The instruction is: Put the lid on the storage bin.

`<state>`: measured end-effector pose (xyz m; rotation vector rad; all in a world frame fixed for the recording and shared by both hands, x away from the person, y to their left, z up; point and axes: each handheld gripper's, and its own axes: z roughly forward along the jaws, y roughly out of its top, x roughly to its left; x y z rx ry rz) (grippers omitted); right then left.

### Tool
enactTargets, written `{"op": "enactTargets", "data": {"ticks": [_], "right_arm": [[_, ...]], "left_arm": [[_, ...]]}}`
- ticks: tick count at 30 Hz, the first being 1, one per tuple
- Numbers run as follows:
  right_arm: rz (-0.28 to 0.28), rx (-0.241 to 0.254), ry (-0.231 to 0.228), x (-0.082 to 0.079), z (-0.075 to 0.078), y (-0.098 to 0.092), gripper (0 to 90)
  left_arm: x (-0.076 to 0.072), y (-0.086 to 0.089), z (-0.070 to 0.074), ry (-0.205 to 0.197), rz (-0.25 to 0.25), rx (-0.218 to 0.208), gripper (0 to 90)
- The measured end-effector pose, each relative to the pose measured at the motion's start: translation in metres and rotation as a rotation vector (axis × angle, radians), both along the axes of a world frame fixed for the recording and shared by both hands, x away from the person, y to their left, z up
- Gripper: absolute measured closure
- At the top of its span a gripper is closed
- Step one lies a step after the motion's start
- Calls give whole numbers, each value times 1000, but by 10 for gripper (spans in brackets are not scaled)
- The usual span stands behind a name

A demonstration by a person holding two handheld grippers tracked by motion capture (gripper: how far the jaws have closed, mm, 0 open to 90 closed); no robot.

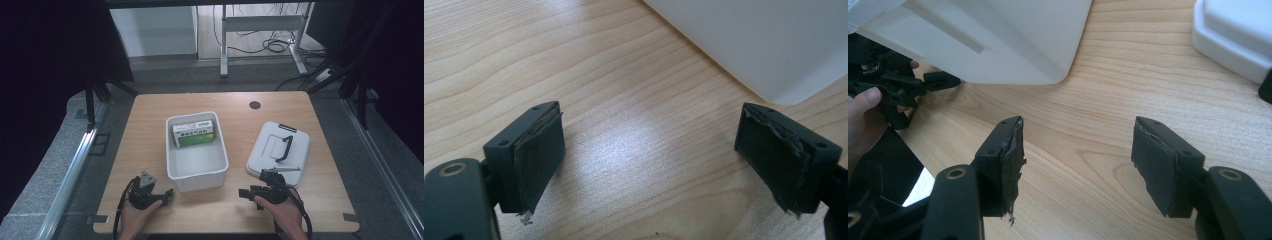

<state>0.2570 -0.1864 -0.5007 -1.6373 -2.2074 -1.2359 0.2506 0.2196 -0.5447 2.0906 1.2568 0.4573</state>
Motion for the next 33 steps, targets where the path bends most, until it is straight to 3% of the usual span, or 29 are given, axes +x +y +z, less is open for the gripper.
{"op": "enactTargets", "data": {"ticks": [7,11,14,22,33], "right_arm": [[4,4,-5,0,3,2,382],[22,17,14,-4,6,3,383],[36,20,4,-8,10,4,385],[22,-3,-63,0,27,0,408],[-34,4,-103,10,41,-15,417]], "left_arm": [[-1,0,0,0,-2,0,129],[-1,0,0,-1,-2,0,129],[-2,0,0,0,-6,0,129],[-2,0,0,0,-8,0,128],[-2,0,0,0,-9,-1,127]]}}
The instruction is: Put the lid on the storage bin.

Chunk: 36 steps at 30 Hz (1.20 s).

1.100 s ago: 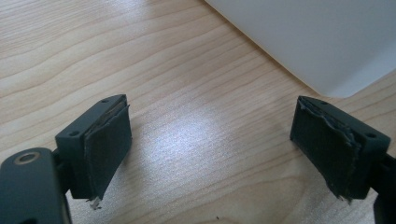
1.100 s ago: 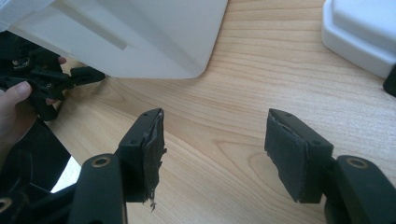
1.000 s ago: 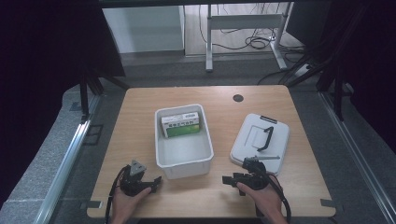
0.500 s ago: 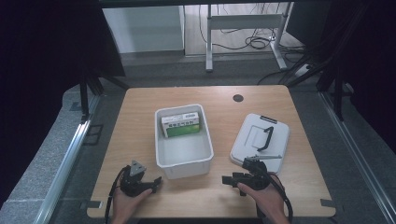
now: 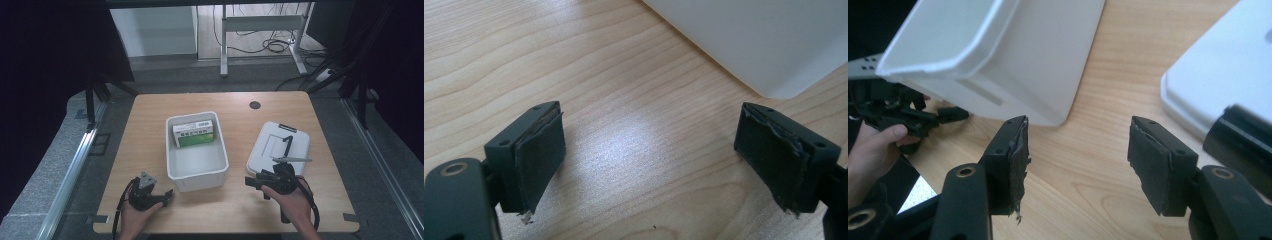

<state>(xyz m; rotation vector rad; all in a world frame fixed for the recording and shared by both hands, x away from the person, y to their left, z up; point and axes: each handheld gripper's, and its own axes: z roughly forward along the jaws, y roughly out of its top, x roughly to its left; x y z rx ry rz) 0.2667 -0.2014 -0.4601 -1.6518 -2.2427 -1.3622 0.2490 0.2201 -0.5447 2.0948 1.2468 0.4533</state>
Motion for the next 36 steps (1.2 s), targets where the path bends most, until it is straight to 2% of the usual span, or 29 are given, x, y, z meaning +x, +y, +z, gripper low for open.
{"op": "enactTargets", "data": {"ticks": [23,36], "right_arm": [[-39,16,-32,18,31,-3,419],[-82,-9,-14,33,35,-2,421]], "left_arm": [[0,1,0,-2,-9,-3,125],[-1,2,0,-1,-17,0,125]]}}
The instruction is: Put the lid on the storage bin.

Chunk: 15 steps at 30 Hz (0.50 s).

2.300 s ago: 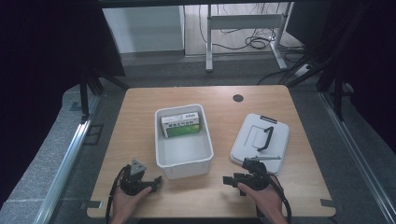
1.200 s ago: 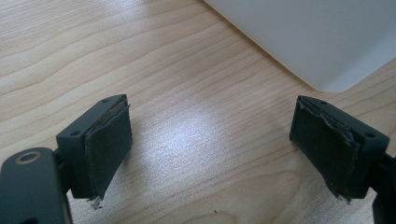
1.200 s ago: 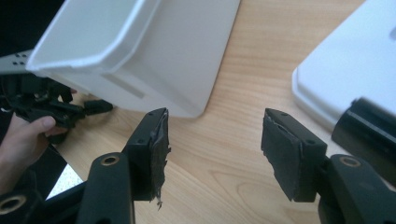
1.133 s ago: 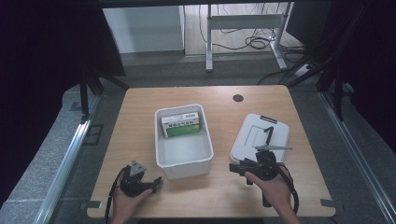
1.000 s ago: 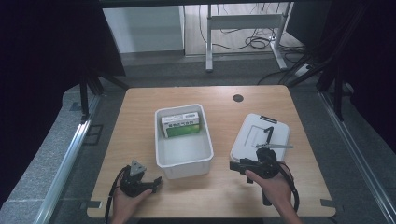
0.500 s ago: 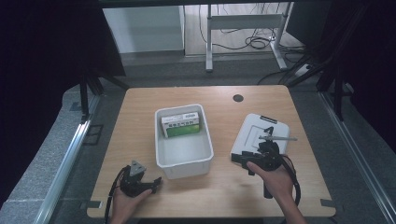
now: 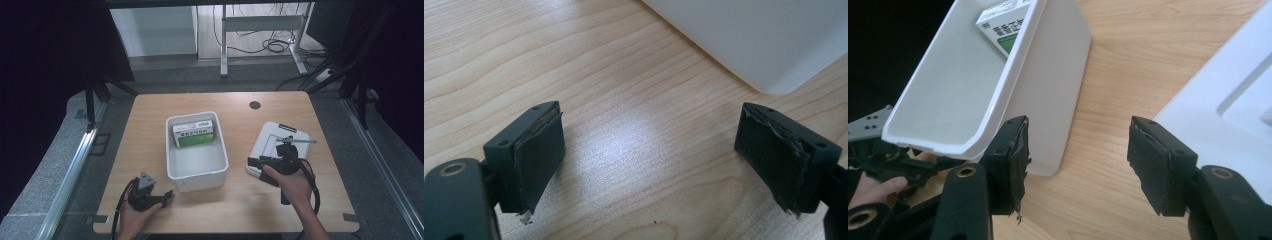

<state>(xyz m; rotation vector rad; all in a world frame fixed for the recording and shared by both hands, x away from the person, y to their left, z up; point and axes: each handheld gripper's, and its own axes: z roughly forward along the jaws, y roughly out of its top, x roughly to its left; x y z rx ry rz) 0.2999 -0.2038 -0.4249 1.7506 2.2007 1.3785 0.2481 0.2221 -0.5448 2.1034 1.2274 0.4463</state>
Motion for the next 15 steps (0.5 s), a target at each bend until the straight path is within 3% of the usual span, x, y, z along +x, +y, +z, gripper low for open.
{"op": "enactTargets", "data": {"ticks": [15], "right_arm": [[-93,-19,1,18,13,-25,430]], "left_arm": [[0,0,0,0,4,-5,125]]}}
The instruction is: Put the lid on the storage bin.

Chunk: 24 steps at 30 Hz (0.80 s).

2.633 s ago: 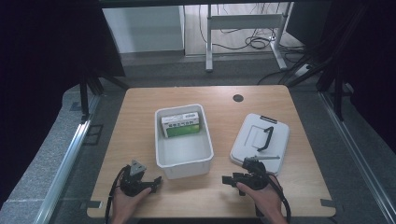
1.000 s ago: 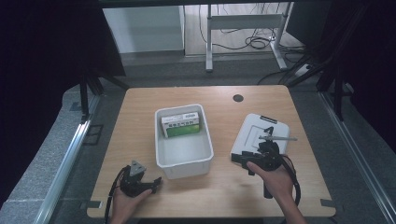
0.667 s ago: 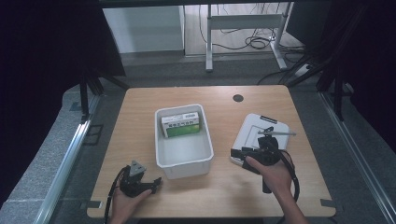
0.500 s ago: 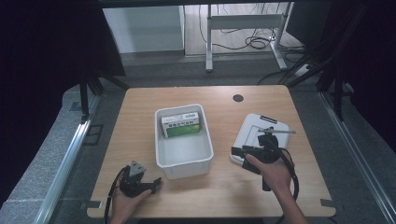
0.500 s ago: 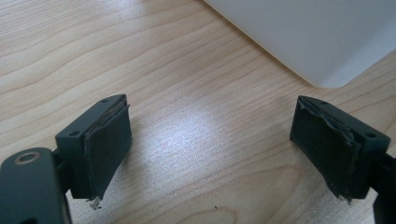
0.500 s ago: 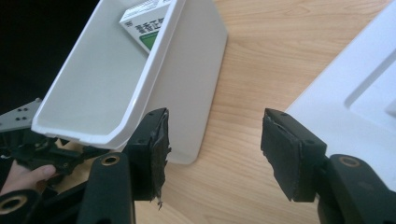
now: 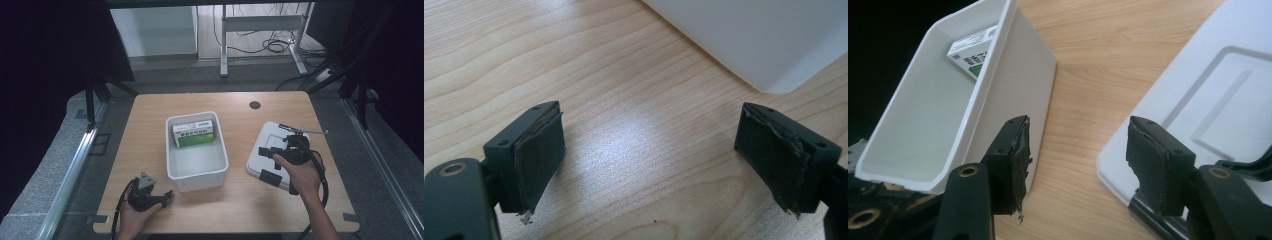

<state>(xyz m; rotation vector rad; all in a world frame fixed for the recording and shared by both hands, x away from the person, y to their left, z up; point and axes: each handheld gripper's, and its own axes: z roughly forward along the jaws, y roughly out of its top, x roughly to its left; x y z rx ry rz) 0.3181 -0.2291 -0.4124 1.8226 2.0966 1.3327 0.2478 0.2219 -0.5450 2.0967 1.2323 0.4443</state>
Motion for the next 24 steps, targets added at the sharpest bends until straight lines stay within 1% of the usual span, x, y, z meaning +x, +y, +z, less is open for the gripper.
{"op": "enactTargets", "data": {"ticks": [5,9,13,16,19,24], "right_arm": [[-16,-18,-2,5,2,-4,430],[-30,-20,-1,9,3,-8,431],[-49,-36,-1,13,4,-14,431],[-65,-41,5,16,4,-18,431],[-78,-56,9,19,3,-22,431],[-100,-63,21,23,1,-29,431]], "left_arm": [[0,0,0,-1,-3,2,125],[0,0,0,-2,-3,3,125],[0,1,0,0,-6,6,125],[0,1,0,0,-7,6,125],[0,1,0,1,-5,4,125],[0,1,0,1,-6,4,125]]}}
